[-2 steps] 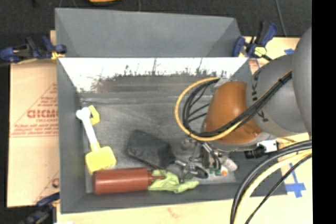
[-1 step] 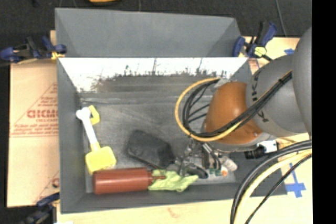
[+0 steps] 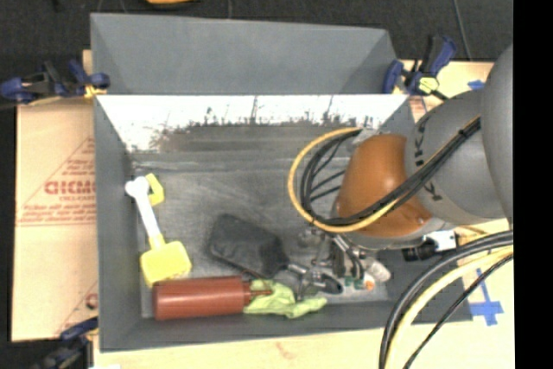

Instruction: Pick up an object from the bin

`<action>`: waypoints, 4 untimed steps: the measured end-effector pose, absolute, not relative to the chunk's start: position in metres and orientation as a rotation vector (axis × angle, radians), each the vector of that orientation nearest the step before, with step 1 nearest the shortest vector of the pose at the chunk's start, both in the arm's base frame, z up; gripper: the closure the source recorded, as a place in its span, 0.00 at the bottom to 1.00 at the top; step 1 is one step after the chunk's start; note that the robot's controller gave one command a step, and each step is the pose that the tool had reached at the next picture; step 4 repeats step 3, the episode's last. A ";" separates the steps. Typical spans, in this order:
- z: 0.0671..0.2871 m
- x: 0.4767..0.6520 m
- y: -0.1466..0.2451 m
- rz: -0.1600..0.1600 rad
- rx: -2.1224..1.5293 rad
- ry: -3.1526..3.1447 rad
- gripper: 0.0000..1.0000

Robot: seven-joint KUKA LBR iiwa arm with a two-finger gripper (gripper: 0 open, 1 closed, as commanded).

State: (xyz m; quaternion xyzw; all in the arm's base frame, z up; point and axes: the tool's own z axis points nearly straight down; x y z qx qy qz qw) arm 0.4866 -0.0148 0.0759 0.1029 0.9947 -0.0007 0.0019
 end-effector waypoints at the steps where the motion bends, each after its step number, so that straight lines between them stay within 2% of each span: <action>1: 0.076 0.486 -0.015 -0.002 0.321 3.123 1.00; 2: 0.076 0.486 -0.015 -0.003 0.321 3.123 1.00; 3: 0.073 0.488 -0.013 0.002 0.414 3.110 0.00; 4: 0.073 0.488 -0.013 0.002 0.414 3.110 0.00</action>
Offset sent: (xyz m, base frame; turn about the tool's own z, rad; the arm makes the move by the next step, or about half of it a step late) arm 0.0000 0.0000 0.0000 0.0000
